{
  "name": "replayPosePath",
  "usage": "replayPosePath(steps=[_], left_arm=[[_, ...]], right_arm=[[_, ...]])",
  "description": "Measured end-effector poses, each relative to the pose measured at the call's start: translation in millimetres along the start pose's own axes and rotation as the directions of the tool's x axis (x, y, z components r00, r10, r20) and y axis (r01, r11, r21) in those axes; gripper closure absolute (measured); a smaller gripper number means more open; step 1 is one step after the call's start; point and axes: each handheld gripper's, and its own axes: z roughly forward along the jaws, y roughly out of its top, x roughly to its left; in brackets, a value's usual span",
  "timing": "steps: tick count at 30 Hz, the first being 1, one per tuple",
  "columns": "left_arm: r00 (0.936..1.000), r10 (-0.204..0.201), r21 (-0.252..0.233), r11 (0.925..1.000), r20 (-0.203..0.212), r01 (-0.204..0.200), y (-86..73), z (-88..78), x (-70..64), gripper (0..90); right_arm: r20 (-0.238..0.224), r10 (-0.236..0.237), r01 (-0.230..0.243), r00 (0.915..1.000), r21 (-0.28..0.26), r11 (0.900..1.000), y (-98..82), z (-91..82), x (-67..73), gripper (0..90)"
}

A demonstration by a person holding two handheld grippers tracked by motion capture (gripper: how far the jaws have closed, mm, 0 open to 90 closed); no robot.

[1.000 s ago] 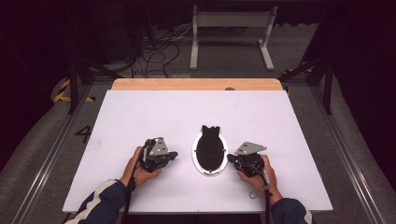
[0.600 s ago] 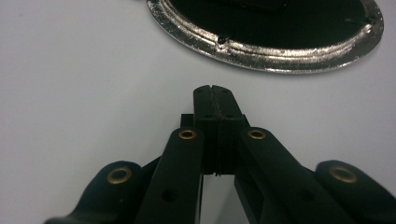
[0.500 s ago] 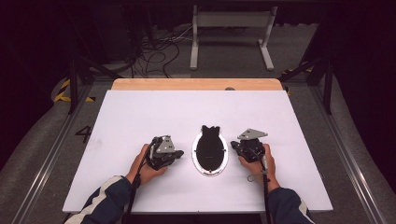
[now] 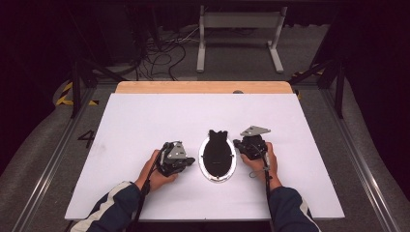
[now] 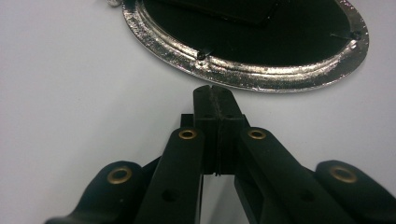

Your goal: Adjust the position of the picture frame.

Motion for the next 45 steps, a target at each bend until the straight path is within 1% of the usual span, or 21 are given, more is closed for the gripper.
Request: replayPosePath(steps=[4,5,6,7,9,11,12,15,17,23,27,30,32,33,35,36,38,39,43,44,45], left_arm=[[0.9999,0.013,0.007,0.9999,0.008,-0.013,1.2,1.6,-1.8,90.0],[0.9999,0.015,0.005,0.9999,0.005,-0.015,1.7,2.0,-1.3,90.0],[1.0000,0.002,0.007,1.0000,0.003,-0.002,2.3,2.7,-0.9,90.0],[1.0000,0.009,0.005,0.9999,-0.002,-0.009,3.3,3.9,0.0,89.9],[0.9997,0.020,0.007,0.9998,-0.017,-0.020,5.9,5.4,2.6,89.9],[0.9996,0.009,-0.015,0.9998,-0.026,-0.009,7.5,5.3,8.2,89.8],[0.9998,0.001,-0.013,0.9999,-0.019,-0.001,8.2,6.3,11.3,89.9],[0.9998,-0.018,-0.020,0.9996,-0.009,0.018,8.6,9.3,13.3,89.9],[0.9999,-0.013,-0.005,0.9999,0.000,0.013,9.1,12.5,13.2,89.9],[0.9996,-0.024,-0.013,0.9996,0.011,0.024,11.8,15.6,13.1,89.8],[0.9998,-0.009,-0.004,1.0000,0.017,0.009,12.0,14.6,11.6,89.9],[0.9991,-0.025,-0.005,0.9997,0.036,0.025,10.7,13.7,12.3,90.0],[0.9963,-0.027,-0.008,0.9996,0.082,0.028,10.9,13.6,11.3,90.0],[0.9954,-0.012,-0.002,0.9999,0.095,0.012,12.4,14.2,8.3,90.0],[0.9951,0.026,0.006,0.9996,0.095,-0.027,15.8,15.5,3.7,90.0],[0.9937,0.028,0.005,0.9996,0.109,-0.029,16.8,16.6,1.7,90.0],[0.9930,0.042,0.002,0.9991,0.111,-0.042,19.1,18.7,-1.8,89.9],[0.9921,0.040,0.000,0.9992,0.119,-0.041,19.8,19.6,-3.1,89.9],[0.9880,0.052,-0.004,0.9987,0.146,-0.052,21.6,21.2,-9.3,89.9],[0.9881,0.052,0.001,0.9986,0.145,-0.053,21.7,20.7,-11.9,89.9],[0.9875,0.080,-0.003,0.9968,0.136,-0.080,22.3,20.6,-14.2,89.9]], right_arm=[[0.008,-0.025,0.025,0.9997,0.009,1.000,4.9,7.5,1.6,90.0],[0.005,-0.016,0.016,0.9999,0.014,1.000,6.5,8.6,0.8,90.0],[0.001,-0.012,0.012,0.9999,0.018,1.000,7.9,9.4,-0.5,90.0],[0.015,-0.014,0.013,0.9998,0.027,1.000,10.8,11.2,-1.3,90.0],[0.013,-0.015,0.014,0.9998,0.032,0.999,14.5,15.2,-2.8,90.0],[0.001,0.013,-0.013,0.9999,0.033,0.999,18.6,19.6,-4.9,90.0],[-0.004,0.027,-0.027,0.9996,0.031,0.999,19.7,21.2,-5.3,90.0],[-0.002,0.022,-0.022,0.9998,0.032,0.999,23.2,25.1,-4.2,90.0],[-0.001,0.026,-0.026,0.9997,0.043,0.999,26.1,27.0,-4.6,90.0],[-0.014,0.033,-0.032,0.9994,0.054,0.998,30.4,30.8,-6.7,90.0],[-0.018,0.021,-0.020,0.9996,0.053,0.998,33.0,34.1,-4.0,90.0],[-0.029,0.014,-0.012,0.9995,0.062,0.998,35.6,35.8,-3.8,90.0],[-0.044,0.018,-0.015,0.9989,0.064,0.998,37.3,37.5,-4.7,90.0],[-0.046,0.013,-0.010,0.9989,0.063,0.998,38.3,38.6,-4.7,90.0],[-0.046,-0.005,0.008,0.9989,0.060,0.998,40.8,41.9,-3.9,90.0],[-0.043,-0.014,0.017,0.9990,0.063,0.998,43.0,43.6,-3.6,90.0],[-0.044,-0.028,0.031,0.9986,0.066,0.997,47.0,46.9,-3.0,90.0],[-0.047,-0.021,0.024,0.9987,0.071,0.997,49.2,48.6,-2.5,90.0],[-0.080,-0.026,0.032,0.9964,0.071,0.997,56.8,54.3,1.7,90.0],[-0.094,-0.040,0.046,0.9948,0.067,0.997,58.6,55.5,4.6,90.0],[-0.096,-0.057,0.064,0.9938,0.069,0.996,60.2,56.6,7.9,90.0]])
